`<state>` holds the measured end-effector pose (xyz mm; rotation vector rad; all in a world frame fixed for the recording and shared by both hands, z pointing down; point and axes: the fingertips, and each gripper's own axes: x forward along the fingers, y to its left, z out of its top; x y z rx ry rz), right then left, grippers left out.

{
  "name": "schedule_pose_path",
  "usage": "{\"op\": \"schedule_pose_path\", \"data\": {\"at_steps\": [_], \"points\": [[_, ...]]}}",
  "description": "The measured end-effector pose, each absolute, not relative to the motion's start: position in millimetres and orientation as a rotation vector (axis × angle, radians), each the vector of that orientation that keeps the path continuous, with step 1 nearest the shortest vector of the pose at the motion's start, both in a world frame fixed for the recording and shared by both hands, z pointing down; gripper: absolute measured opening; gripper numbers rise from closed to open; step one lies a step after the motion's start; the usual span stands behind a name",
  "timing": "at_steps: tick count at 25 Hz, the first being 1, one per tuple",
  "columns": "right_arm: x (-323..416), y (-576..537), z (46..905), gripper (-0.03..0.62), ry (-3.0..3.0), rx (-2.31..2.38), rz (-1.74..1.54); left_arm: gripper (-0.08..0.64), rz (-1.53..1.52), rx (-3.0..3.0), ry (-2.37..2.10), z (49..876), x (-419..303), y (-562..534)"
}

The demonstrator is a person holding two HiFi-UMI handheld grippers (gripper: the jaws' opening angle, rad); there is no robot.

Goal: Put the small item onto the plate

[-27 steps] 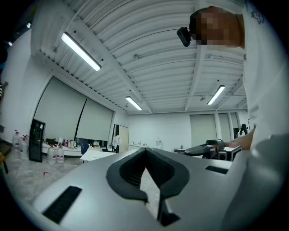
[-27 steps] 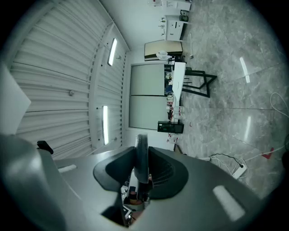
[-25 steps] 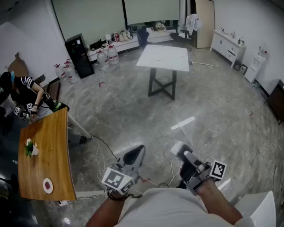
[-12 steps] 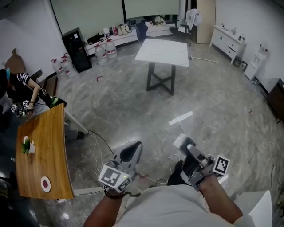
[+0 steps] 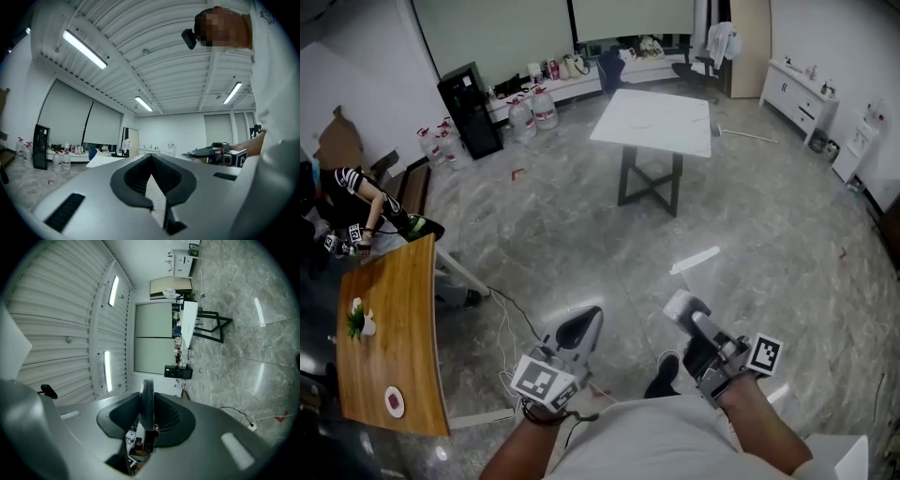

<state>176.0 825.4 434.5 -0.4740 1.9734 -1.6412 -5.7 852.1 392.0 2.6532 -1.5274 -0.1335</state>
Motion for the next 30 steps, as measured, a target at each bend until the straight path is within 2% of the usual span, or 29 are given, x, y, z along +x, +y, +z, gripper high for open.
{"op": "schedule_pose_path", "data": {"at_steps": [16,24,30], "points": [[268.6,577.8,422.2,0.094,1.988,-0.410,-1.677,0.006,-0.123,2.598,-1.596,379.8,91.8,615.6],[261.7,501.6,428.7,0.094,1.969,-0.429,-1.676,0.006,-0.121,2.608,-1.549,390.5,89.0,528.9],[221.3,421.5,430.5,0.094,1.951,-0.465,-1.674,0.006,-0.149,2.636,-1.481,389.4,58.0,440.5]]}}
